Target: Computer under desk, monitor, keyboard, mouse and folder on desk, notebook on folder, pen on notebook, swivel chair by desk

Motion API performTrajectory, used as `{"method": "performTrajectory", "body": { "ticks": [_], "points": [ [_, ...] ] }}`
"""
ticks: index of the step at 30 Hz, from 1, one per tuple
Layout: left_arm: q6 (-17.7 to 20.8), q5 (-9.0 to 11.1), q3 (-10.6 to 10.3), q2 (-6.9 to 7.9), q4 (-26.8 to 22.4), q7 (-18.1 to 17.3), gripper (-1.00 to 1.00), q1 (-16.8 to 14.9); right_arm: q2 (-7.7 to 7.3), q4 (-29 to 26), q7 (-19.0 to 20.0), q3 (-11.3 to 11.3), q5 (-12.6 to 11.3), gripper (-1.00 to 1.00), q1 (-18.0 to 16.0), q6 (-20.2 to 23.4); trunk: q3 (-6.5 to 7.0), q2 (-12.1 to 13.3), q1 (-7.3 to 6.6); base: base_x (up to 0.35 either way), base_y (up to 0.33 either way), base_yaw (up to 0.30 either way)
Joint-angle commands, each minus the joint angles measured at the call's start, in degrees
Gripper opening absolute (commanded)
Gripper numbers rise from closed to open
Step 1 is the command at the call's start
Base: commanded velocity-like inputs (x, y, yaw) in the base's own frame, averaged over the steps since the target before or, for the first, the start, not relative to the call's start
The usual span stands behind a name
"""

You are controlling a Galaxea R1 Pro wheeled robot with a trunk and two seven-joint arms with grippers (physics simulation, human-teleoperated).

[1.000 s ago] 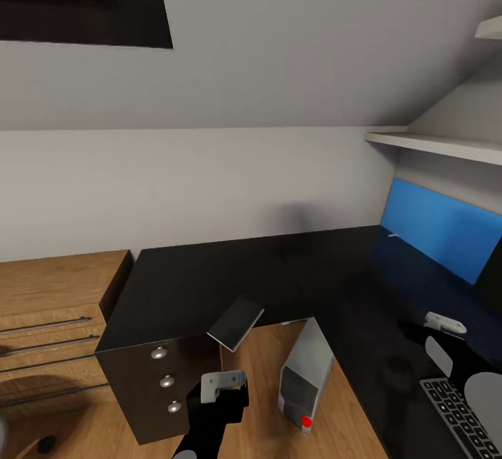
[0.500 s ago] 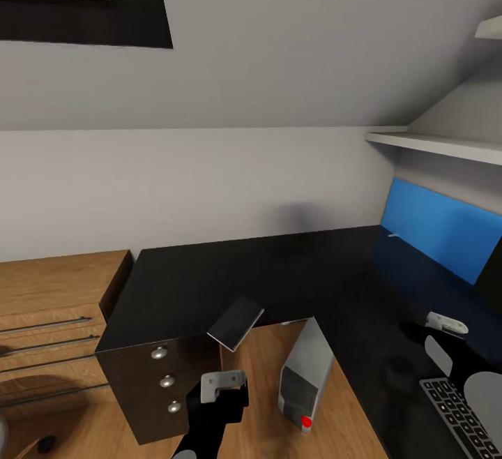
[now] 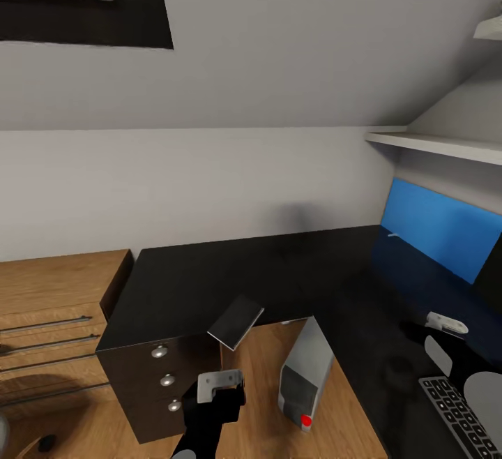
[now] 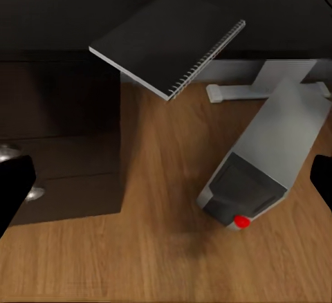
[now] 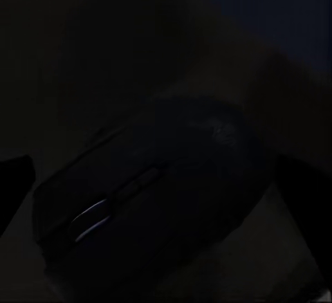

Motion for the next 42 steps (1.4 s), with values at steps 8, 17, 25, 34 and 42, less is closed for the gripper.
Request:
{"method": "performTrajectory", "body": {
  "ticks": [8,17,25,34,42],
  "points": [
    [0.2,0.3,-0.3,0.05,-0.1,1.1,1.0,-0.1,0.06,-0.1,0.0,0.1,-0.5,-1.0,0.0,0.3,-0.07,0.0,-0.01,-0.092,0.0,0.0],
    [0.2,0.3,-0.3,0.07,-0.1,1.1,1.0,-0.1,0.15,-0.1,0.0,0.1,-0.5,-1.0,0.0,0.3,-0.07,0.0,-0.01,-0.094,0.0,0.0],
    [0.2,0.3,-0.3,0.06,-0.1,1.1,1.0,-0.1,0.16,-0.2,0.0,0.2,-0.4,-1.0,0.0,0.3,-0.07,0.0,-0.01,-0.017,0.0,0.0],
    [0.2,0.3,-0.2,0.16,-0.1,1.1,1.0,-0.1,0.25,-0.3,0.0,0.2,0.3,-1.0,0.0,0.2,-0.07,0.0,-0.01,0.06,0.0,0.0],
    [0.2,0.3,-0.2,0.16,0.0,1.1,1.0,-0.1,0.22,-1.4,0.3,0.2,0.3,-1.0,0.0,0.3,-0.07,0.0,-0.01,0.017,0.0,0.0]
  ]
}}
